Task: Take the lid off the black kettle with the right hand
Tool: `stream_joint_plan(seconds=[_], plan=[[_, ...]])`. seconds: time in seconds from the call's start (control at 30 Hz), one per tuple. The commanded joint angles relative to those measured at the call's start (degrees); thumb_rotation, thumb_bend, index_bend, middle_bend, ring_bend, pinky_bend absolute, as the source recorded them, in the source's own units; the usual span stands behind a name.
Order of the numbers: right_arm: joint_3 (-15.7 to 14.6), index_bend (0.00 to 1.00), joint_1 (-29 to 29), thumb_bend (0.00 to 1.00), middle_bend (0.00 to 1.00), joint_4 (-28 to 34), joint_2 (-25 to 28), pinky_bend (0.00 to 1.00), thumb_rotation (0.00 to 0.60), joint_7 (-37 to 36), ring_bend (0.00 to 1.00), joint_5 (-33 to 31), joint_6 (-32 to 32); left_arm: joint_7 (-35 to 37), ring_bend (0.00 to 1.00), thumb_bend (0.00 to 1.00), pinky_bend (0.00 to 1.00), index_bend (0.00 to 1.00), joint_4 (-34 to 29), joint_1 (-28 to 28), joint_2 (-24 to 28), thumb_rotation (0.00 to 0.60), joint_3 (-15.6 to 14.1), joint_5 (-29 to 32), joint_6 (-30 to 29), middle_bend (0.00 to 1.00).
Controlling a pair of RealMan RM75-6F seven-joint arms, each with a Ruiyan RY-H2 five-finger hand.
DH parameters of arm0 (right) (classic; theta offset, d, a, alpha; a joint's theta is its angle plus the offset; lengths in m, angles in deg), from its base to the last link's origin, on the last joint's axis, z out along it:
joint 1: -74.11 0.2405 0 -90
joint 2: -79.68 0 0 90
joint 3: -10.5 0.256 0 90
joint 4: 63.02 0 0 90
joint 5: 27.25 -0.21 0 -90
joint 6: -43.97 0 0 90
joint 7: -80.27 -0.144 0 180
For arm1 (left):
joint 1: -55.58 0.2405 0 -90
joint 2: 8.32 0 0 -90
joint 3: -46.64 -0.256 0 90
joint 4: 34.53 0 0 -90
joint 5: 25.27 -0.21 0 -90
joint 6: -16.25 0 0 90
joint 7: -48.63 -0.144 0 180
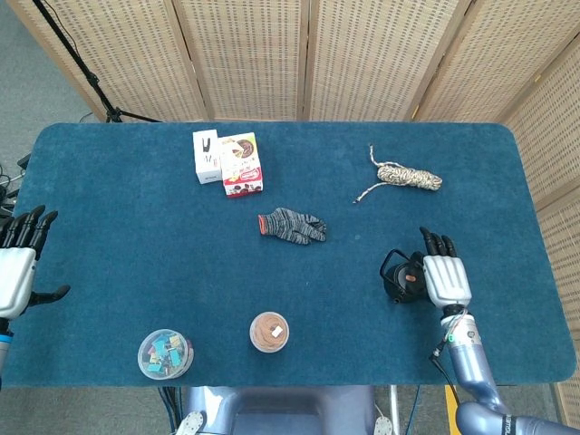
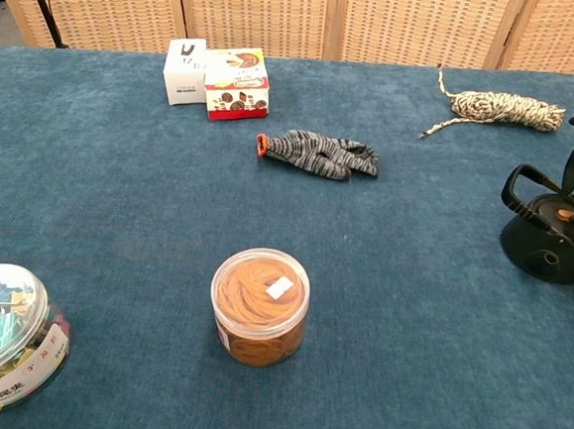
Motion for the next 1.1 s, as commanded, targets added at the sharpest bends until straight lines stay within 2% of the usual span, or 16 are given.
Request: stream_joint_plan(seconds=[0.03,1.1], plan=[[-0.07,0.47,0.04,0.34,0.0,-0.02,-0.09,0.0,0.6,0.07,0.0,0.01,-0.07,0.09,0.0,0.0,0.0,0.0,0.0,0.02,0.06,0.6,0.01,-0.02,-0.03,0.0],[-0.31,0.5,1.18,0.34,0.0,-1.57,-1.4,0.0,0.6,0.69,0.0,-1.98,1.38,-0.27,0.0,0.0,0.0,0.0,1.08,-0.89,-0.6,0.6,0.2,1.39,1.04,0.0]])
